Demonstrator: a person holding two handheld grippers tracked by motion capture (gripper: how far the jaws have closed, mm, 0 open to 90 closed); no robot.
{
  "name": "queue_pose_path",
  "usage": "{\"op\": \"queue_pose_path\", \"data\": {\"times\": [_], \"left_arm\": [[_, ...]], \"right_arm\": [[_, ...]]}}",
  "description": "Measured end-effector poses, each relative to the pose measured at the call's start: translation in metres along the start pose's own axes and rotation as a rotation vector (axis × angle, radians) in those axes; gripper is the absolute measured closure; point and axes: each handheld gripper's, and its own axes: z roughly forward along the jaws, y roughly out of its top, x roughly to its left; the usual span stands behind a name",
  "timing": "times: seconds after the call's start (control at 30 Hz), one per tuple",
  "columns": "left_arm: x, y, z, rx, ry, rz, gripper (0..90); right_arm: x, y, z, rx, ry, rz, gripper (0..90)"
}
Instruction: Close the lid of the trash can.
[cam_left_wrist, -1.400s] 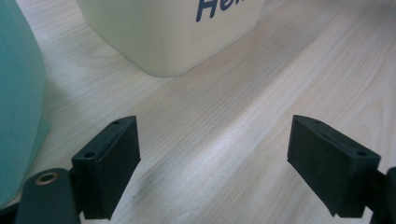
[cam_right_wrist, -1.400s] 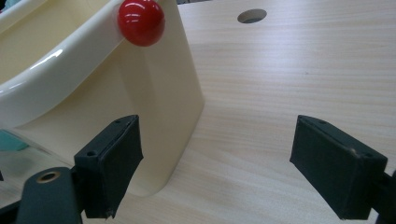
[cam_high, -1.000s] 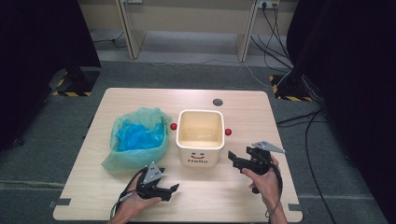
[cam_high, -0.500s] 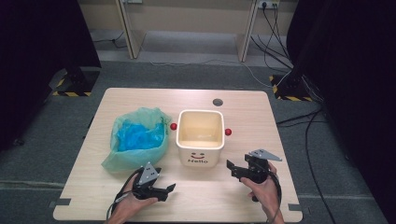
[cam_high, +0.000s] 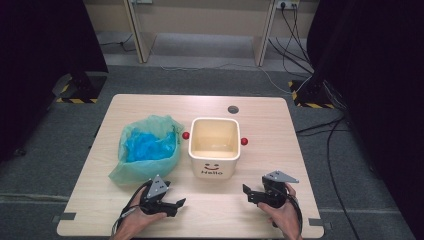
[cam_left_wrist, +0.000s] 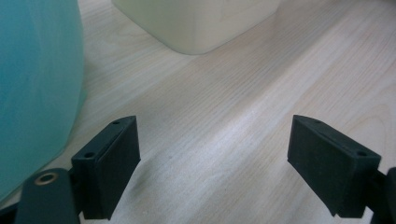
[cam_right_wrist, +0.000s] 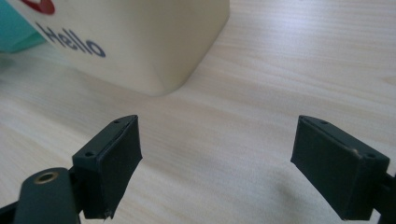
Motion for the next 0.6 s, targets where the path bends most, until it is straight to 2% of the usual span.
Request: {"op": "queue_pose_path", "data": {"times": [0.2,0.33,0.43,0.53,0.6], "left_arm": [[-0.001,-0.004,0.004,0.026,-0.013,0.001,16.1],[-0.002,-0.004,0.005,0.048,-0.011,-0.001,15.9],[-0.004,-0.004,0.006,0.064,0.007,0.003,15.3],[-0.007,-0.003,0.007,0.077,0.018,0.037,14.3],[-0.008,-0.003,0.007,0.078,0.015,0.037,14.3]], "right_arm": [[0.005,-0.008,-0.002,0.035,-0.055,-0.080,16.0],[0.006,-0.014,-0.003,0.054,-0.063,-0.098,16.0],[0.007,-0.018,-0.004,0.075,-0.075,-0.115,16.0],[0.006,-0.022,-0.004,0.095,-0.079,-0.114,16.0],[0.005,-0.025,-0.005,0.107,-0.086,-0.113,16.0]]}}
